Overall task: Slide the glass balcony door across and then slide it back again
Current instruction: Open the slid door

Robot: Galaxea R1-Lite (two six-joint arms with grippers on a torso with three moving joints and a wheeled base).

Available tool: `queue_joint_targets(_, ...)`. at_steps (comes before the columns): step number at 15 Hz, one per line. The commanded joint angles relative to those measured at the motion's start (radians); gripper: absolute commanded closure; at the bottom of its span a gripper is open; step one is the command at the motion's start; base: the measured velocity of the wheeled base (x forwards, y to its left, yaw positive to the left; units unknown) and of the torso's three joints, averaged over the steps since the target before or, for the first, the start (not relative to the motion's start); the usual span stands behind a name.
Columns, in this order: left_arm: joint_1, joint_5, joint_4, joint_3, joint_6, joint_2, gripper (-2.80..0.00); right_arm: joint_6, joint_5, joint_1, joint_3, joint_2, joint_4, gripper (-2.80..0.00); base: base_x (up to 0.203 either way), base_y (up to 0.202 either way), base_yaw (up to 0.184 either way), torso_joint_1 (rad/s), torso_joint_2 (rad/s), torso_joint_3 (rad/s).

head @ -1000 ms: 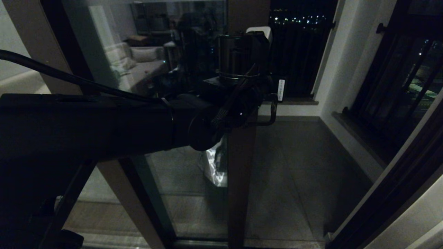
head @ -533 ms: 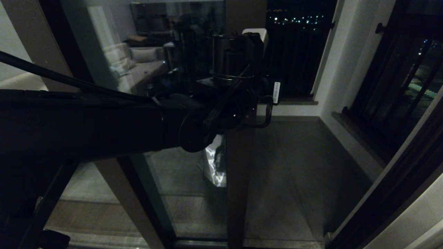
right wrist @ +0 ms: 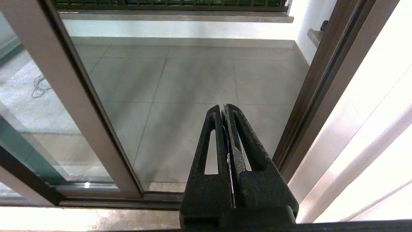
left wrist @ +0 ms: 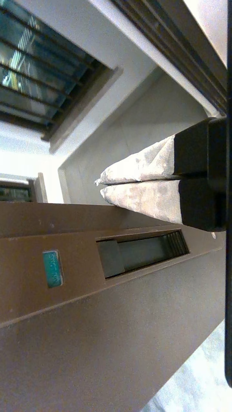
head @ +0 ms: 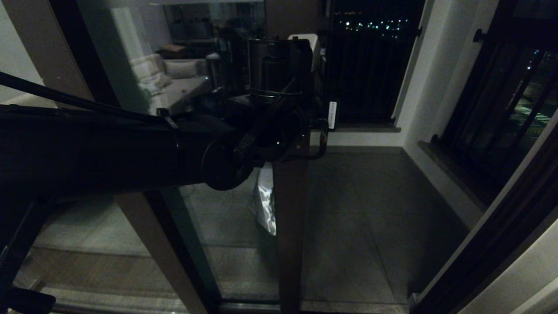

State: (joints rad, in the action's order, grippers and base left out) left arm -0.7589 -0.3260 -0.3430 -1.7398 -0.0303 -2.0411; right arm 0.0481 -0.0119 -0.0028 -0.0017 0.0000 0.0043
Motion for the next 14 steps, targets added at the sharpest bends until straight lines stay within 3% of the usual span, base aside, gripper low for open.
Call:
queue_joint_targets(1,0.008,0.003,-0.004,0.039,-0.002,0.045,0.0,0.001,0.0,0.0,0.0,0.002,0.0,0.0,0.0,0.0,0.0,0.0,0.0,0.0)
queue_joint_targets(8,0.052,0.002,0.002,0.106,-0.002,0.11,0.0,0.001,0.0,0.0,0.0,0.002,0.0,0.0,0.0,0.0,0.0,0.0,0.0,0.0)
queue_joint_targets(14,0.085,0.003,-0.005,0.245,-0.003,0.197,0.0,0.001,0.0,0.0,0.0,0.002,0.0,0.0,0.0,0.0,0.0,0.0,0.0,0.0)
